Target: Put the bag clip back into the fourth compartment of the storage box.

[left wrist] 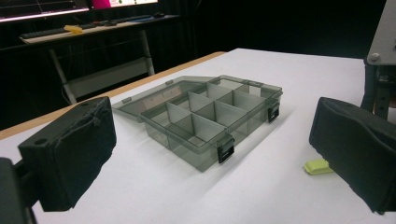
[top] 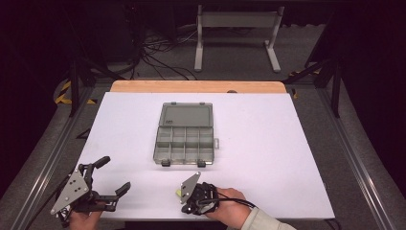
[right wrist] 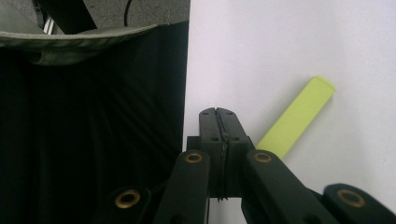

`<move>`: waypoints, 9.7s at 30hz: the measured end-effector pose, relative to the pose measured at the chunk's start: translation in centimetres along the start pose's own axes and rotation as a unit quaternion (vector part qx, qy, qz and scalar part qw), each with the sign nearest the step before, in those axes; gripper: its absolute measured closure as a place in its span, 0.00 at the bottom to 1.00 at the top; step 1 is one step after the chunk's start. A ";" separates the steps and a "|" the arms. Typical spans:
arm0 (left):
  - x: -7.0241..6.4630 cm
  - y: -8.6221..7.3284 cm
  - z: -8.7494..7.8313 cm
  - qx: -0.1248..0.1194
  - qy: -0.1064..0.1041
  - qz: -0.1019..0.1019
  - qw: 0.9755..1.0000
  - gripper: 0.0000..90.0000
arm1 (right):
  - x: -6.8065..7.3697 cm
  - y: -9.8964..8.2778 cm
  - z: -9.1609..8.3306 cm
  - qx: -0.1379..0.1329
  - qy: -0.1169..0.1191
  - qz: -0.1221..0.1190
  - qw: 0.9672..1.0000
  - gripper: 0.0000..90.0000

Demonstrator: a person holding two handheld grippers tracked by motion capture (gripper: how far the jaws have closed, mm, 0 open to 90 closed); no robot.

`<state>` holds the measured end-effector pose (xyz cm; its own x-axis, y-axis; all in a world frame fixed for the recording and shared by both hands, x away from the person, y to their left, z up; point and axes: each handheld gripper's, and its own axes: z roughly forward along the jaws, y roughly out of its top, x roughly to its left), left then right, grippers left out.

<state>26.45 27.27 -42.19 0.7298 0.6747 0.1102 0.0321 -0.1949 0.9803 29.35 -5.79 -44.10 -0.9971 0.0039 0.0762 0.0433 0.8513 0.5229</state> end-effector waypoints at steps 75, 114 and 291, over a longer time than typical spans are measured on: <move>0.0 0.0 -0.1 0.001 0.003 -0.001 1.000 0.02 | -2.9 1.1 -2.3 -0.020 -0.115 0.057 0.992 0.14; 0.0 0.0 -0.1 0.000 0.003 -0.001 1.000 0.02 | -3.1 1.7 0.1 0.041 -0.080 0.040 0.995 0.86; 0.1 -0.1 -0.1 0.000 0.003 -0.004 1.000 0.02 | -18.3 -3.0 -7.7 -0.071 -0.194 0.271 0.940 0.86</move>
<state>26.46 27.41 -42.25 0.7256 0.6803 0.1035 0.0373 -0.1890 0.9813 47.91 -12.46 -40.56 -0.7731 0.6313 0.0617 0.5312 0.5913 0.6068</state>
